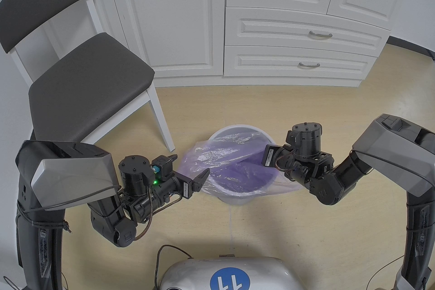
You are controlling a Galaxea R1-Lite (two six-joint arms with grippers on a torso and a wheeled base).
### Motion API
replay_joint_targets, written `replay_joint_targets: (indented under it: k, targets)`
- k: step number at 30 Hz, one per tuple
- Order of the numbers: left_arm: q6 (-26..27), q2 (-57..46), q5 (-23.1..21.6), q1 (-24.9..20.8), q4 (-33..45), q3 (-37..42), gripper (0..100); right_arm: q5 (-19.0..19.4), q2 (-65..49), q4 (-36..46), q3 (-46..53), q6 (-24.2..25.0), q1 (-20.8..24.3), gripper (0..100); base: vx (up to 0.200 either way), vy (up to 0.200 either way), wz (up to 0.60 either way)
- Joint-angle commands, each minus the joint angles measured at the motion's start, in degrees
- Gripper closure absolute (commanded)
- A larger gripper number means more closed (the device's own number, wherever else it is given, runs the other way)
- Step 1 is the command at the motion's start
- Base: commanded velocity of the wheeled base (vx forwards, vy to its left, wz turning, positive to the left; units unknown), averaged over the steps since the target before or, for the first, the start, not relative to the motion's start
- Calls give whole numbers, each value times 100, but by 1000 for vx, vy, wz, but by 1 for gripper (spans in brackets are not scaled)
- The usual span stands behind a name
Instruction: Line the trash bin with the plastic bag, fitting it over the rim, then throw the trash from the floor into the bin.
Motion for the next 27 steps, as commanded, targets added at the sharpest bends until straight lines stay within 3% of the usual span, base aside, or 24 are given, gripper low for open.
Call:
replay_joint_targets:
  k: [1,27]
  targets:
    - [2,18,7,-5,-2,-25,0,-6,30,-5,-75,32,1,100,0,0,0]
    - [-42,-8,59,-14,-2,-174,0,-77,372,-5,-1113,331,-78,100,0,0,0]
